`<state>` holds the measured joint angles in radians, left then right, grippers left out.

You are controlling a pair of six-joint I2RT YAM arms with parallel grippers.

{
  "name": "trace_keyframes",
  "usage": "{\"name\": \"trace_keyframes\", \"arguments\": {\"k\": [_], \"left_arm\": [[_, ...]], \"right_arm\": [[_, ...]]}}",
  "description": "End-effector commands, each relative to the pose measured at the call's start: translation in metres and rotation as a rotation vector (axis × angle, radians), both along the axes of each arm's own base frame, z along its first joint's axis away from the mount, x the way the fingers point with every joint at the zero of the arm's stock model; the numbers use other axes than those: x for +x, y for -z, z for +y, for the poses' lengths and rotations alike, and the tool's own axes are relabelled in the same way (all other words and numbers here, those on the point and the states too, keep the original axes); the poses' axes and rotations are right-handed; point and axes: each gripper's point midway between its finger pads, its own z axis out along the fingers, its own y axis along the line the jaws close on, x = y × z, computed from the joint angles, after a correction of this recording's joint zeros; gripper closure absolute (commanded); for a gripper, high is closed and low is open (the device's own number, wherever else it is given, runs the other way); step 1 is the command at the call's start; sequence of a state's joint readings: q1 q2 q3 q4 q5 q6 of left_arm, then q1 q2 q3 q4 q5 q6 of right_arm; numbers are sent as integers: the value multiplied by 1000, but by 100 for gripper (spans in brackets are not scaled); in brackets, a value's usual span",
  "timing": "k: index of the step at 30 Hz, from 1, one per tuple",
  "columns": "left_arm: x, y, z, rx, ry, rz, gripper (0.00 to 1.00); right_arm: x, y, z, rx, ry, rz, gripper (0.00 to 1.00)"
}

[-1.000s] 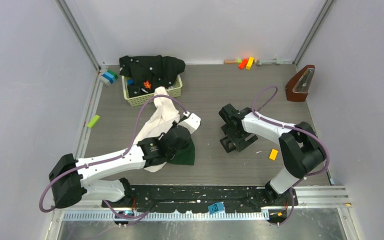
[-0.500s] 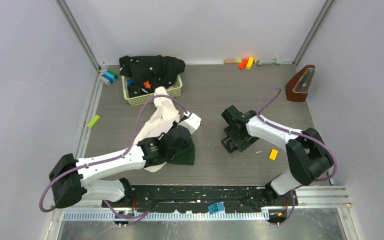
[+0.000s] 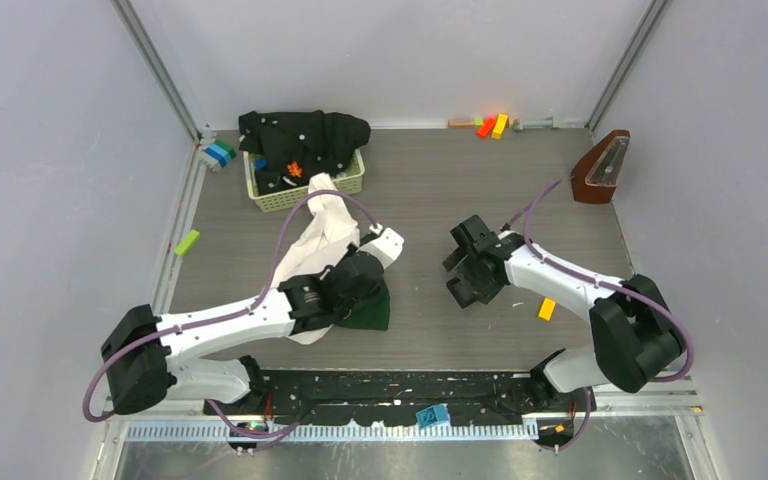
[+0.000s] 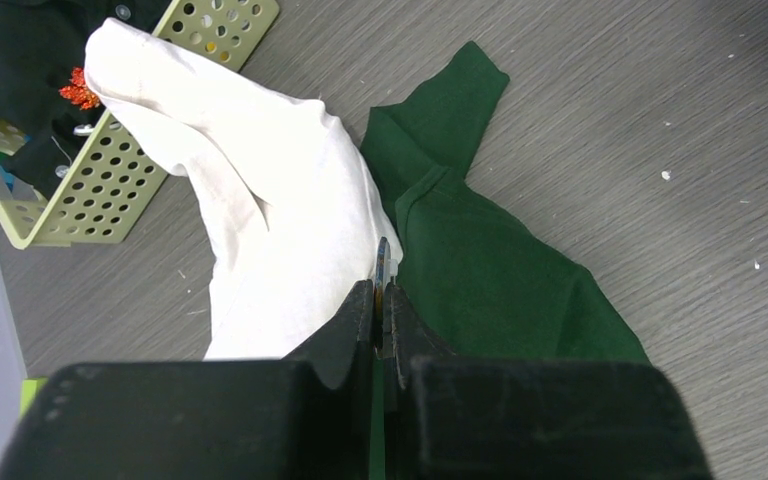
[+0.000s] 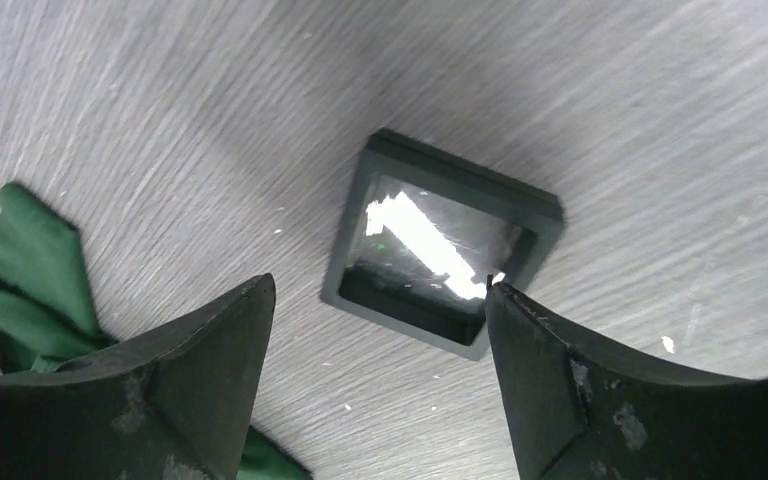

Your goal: Remove the brooch from the garment

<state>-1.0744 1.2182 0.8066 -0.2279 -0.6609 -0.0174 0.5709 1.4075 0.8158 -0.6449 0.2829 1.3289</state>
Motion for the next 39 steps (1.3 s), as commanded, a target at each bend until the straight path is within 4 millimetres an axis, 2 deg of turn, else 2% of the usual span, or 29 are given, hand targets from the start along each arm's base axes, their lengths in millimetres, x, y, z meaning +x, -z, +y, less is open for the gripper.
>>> {"name": "trace_keyframes", "arguments": {"k": [1,2,7,13,21,30,34,39], "left_arm": [[3,-8,-9,-35,5,-27,100],[3,-8,-9,-34,9,-25,100],[3,-6,-11,-30,14,-21,100],[3,-5,-12,-27,16,-18,100],[3,-5,-12,-27,18,-15,100],[3,-4,-12,-22,20,-12,100],[3,-4,-12,-19,21,-10,100],[3,-3,-13,-18,22,-10,100]], "right_arm": [[16,-6,17,45,-97,-62,18],[16,-6,15,36,-95,-58,17],[8,-9,-1,-27,-40,-21,2],[4,-11,-13,-84,7,9,0],[2,-3,-14,-70,24,20,0],[-5,14,-19,-59,48,35,1],[-8,18,-20,-50,55,40,6],[-9,16,-22,-50,64,26,17]]}}
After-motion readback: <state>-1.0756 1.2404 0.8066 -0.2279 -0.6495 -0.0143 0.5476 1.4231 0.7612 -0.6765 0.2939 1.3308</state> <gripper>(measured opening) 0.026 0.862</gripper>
